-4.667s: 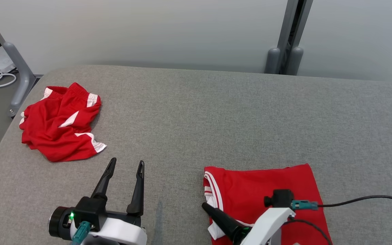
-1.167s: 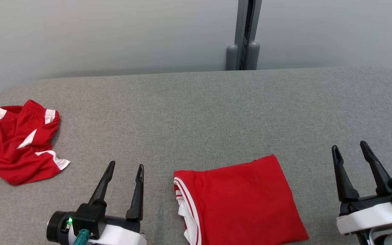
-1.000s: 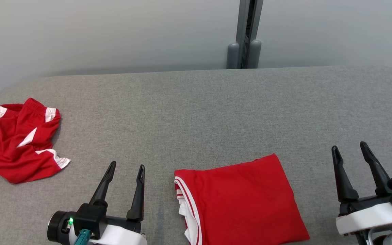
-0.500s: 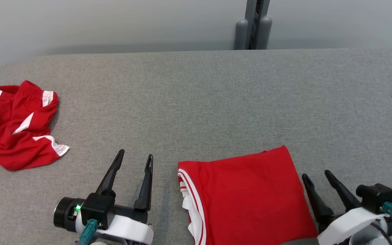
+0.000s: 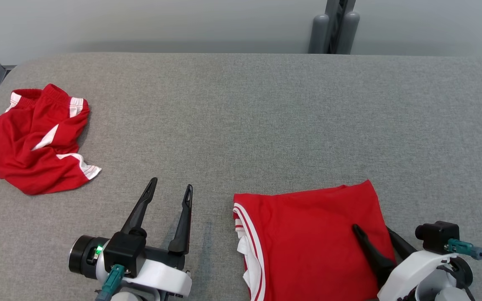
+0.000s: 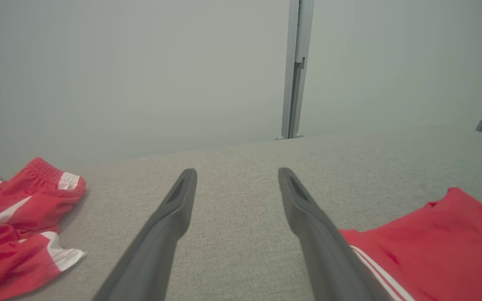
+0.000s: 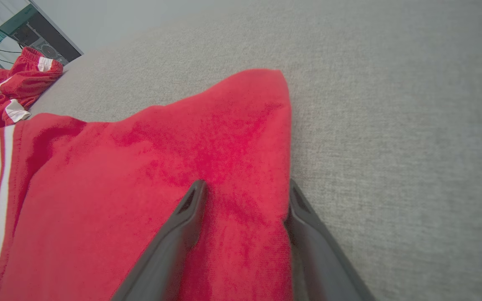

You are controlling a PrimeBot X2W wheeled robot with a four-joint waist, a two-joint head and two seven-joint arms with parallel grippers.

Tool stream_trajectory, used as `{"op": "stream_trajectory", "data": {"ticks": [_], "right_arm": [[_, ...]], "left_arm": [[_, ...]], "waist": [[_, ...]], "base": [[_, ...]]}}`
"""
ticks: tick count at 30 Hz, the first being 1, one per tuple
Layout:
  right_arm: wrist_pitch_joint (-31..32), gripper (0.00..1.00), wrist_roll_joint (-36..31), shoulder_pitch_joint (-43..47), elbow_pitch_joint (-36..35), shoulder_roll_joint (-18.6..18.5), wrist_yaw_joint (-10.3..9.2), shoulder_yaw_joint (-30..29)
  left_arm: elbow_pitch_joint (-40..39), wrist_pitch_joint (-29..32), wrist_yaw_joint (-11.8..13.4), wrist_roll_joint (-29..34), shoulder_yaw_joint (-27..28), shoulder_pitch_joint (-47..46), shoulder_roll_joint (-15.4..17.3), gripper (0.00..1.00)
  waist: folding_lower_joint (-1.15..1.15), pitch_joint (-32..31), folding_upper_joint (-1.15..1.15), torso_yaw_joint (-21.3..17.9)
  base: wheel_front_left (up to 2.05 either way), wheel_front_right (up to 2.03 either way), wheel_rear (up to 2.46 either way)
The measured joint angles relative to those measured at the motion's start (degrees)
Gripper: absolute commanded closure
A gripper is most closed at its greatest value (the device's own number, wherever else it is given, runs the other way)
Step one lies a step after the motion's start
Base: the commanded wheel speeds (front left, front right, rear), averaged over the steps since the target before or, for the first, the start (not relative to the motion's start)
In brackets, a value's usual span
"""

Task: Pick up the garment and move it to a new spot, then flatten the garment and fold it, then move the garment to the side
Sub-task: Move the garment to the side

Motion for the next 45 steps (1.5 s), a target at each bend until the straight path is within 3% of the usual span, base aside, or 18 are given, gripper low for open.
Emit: {"op": "stream_trajectory", "data": {"ticks": [1,2,13,23,29,35,43,45], "right_arm": [[0.0,0.98,0.2,-0.2,0.5,-0.2,0.00,0.3],[-0.1,1.00,0.2,-0.6,1.1,-0.5,0.00,0.8],[0.4,1.00,2.8,-3.1,2.5,-4.0,0.01,5.7],[2.5,1.00,2.7,-9.1,1.6,-13.0,0.01,10.1],[2.0,1.00,3.0,-13.0,1.3,-20.9,0.02,10.1],[-1.5,1.00,5.3,-16.4,3.8,-28.2,0.01,6.1],[-6.7,1.00,7.3,-19.5,10.0,-35.5,0.01,-1.0],[-7.0,1.00,7.3,-19.7,10.5,-35.9,0.02,-1.7]], "left_arm": [[0.0,0.0,0.0,0.0,0.0,0.0,0.0,0.00],[0.0,0.0,0.0,0.0,0.0,0.0,0.0,0.00],[-0.5,0.0,-0.4,0.1,-0.4,1.0,0.0,0.00],[-0.2,0.0,-3.2,4.0,-5.4,-2.0,0.0,0.00],[-0.4,0.0,-4.1,4.5,-9.1,-8.2,0.0,0.00],[-1.2,0.0,-4.1,2.6,-14.4,-16.1,0.0,0.00],[-1.0,0.0,-3.4,2.1,-21.8,-27.2,0.0,0.00],[-1.0,0.0,-3.2,2.1,-22.6,-28.1,0.0,0.00]], "waist": [[0.00,-0.1,0.00,0.1],[0.00,-0.3,0.00,0.1],[0.00,-2.5,0.00,-1.3],[0.00,-1.2,0.00,-5.7],[0.00,3.4,0.00,-8.3],[0.00,10.2,0.00,-10.9],[0.00,21.8,0.00,-13.6],[0.00,22.9,0.00,-13.8]], "base": [[0.00,0.00,0.00],[0.00,0.00,0.00],[0.00,0.00,0.00],[0.00,0.00,0.00],[0.00,0.00,0.00],[0.00,0.00,0.00],[0.00,0.00,0.00],[0.00,0.00,0.00]]}}
